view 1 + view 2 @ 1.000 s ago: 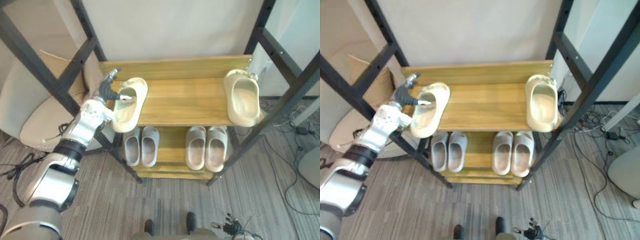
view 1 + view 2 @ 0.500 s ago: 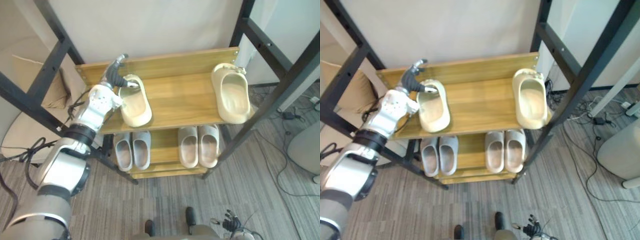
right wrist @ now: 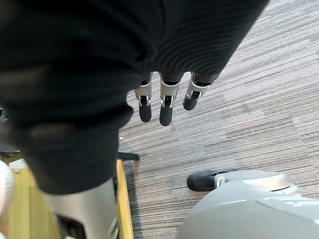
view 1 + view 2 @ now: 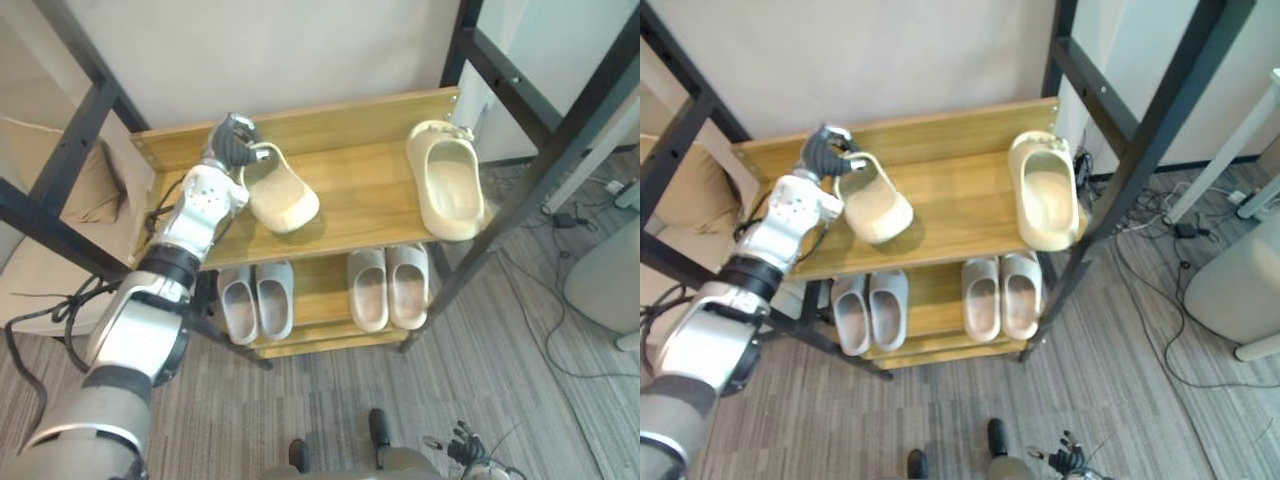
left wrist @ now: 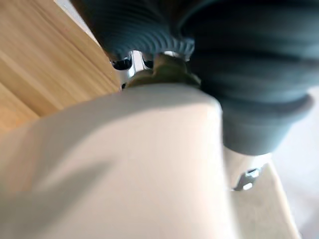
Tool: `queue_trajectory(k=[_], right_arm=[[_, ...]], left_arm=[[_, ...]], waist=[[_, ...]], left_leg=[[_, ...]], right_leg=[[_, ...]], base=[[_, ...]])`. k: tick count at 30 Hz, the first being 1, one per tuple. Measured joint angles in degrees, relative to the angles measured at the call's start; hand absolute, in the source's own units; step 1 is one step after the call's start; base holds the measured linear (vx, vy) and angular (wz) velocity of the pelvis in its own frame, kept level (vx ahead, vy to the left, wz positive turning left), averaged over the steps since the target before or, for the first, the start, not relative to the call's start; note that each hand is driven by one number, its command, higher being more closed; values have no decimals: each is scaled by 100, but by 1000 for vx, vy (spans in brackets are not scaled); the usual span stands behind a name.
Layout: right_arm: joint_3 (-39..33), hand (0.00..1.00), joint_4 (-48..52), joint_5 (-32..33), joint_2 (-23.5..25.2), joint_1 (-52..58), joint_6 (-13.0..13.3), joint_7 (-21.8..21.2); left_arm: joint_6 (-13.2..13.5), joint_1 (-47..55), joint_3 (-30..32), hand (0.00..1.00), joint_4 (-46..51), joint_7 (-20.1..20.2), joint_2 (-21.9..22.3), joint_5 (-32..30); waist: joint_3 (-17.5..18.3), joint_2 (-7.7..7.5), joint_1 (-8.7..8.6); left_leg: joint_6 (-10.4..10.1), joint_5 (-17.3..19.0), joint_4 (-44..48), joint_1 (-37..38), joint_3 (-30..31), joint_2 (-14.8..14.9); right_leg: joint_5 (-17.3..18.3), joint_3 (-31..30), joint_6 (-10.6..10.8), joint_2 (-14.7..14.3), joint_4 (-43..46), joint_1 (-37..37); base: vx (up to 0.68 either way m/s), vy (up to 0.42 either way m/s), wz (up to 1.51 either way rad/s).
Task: Organize the slippers on the shoe rack
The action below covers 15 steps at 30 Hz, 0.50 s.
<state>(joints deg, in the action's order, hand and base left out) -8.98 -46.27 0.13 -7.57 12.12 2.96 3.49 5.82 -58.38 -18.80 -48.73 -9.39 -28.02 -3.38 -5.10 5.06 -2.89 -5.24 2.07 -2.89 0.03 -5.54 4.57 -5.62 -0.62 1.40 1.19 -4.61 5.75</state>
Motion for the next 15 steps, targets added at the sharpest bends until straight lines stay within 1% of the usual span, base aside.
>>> queue_trajectory(k=[3, 13, 15], right_arm=[[1, 0, 12, 0, 12, 3, 7, 0], [15, 0, -7, -2, 11, -7, 9, 4], [16, 0, -26, -2, 3, -33, 10, 11]], left_arm=[[2, 9, 0, 100, 23, -41, 29, 1], [14, 253, -73, 100, 674, -81, 29, 1], [18, 254, -178, 100, 813, -176, 29, -29]], waist=[[-5, -10, -6], [-10, -13, -26], [-12, -11, -41]], left_leg=[[1, 0, 4, 25, 86, -16], [4, -3, -2, 1, 190, -26], [6, -2, -8, -3, 253, -34]], right_leg=[[-1, 79, 2, 15, -41, -82], [4, 172, 9, 21, -44, -98], [8, 177, 14, 23, -44, -94]], base=[[-14, -1, 13], [-6, -3, 4], [0, 0, 0]])
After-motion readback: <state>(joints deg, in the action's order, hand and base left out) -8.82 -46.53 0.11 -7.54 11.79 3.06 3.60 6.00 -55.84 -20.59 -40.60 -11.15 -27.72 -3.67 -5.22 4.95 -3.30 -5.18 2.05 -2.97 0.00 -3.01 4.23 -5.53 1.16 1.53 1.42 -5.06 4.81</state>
